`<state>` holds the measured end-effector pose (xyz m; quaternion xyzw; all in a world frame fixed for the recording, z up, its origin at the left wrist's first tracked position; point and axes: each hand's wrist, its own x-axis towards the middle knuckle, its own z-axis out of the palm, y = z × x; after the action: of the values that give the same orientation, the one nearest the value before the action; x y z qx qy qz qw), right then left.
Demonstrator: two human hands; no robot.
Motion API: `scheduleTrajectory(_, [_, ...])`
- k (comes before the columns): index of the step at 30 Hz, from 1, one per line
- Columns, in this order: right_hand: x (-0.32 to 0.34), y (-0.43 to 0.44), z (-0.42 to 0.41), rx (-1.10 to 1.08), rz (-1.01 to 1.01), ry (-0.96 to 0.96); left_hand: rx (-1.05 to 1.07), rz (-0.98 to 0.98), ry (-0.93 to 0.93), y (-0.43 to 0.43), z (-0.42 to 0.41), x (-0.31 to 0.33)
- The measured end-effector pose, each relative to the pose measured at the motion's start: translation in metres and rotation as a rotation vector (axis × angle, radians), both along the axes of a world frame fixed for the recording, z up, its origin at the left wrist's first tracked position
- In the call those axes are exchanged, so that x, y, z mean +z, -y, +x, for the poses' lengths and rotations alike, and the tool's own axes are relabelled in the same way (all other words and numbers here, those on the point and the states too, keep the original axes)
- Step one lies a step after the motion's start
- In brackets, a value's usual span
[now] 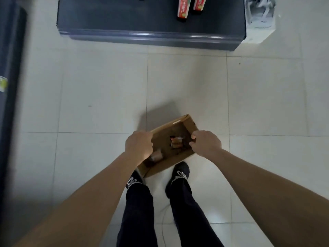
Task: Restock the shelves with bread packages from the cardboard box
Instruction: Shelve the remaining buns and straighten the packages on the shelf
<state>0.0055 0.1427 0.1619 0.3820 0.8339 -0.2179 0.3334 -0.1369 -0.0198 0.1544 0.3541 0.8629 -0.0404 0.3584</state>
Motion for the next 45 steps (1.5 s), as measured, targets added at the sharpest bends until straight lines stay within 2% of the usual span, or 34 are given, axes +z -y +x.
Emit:
scheduleTrajectory(17, [-0.321, 0.003, 0.017, -0.172, -0.182, 0.117, 0.167, -0.194, 0.243, 0.041, 0.055, -0.316])
scheduleTrajectory(21, [-0.378, 0.001, 0.019, -0.218, -0.182, 0.151, 0.168, -0.219, 0.386, 0.050, 0.065, -0.383])
scheduleTrajectory(24, [-0.406, 0.007, 0.024, -0.283, -0.210, 0.164, 0.114, -0.271, 0.470, 0.054, 0.074, -0.408])
scheduleTrajectory(29, [-0.433, 0.021, 0.019, -0.475, -0.232, 0.113, -0.144, -0.251, 0.249, 0.060, 0.071, -0.416])
scheduleTrajectory(32, [-0.440, 0.022, 0.017, -0.642, -0.170, 0.090, -0.228, -0.363, 0.283, 0.067, 0.056, -0.427])
scheduleTrajectory(35, [-0.449, 0.021, 0.020, -0.706, -0.156, 0.079, -0.251, -0.422, 0.286, 0.066, 0.057, -0.438])
scheduleTrajectory(38, [-0.454, 0.017, 0.020, -0.790, -0.160, 0.094, -0.141, -0.392, 0.278, 0.059, 0.063, -0.442])
scheduleTrajectory(40, [-0.456, 0.016, 0.018, -0.852, -0.163, 0.079, -0.012, -0.293, 0.296, 0.055, 0.059, -0.441])
scheduleTrajectory(42, [-0.456, 0.016, 0.016, -0.876, -0.188, 0.070, 0.163, -0.156, 0.348, 0.049, 0.053, -0.437])
scheduleTrajectory(45, [-0.449, 0.022, 0.011, -0.896, -0.240, 0.027, 0.536, -0.011, 0.476, 0.039, 0.042, -0.421])
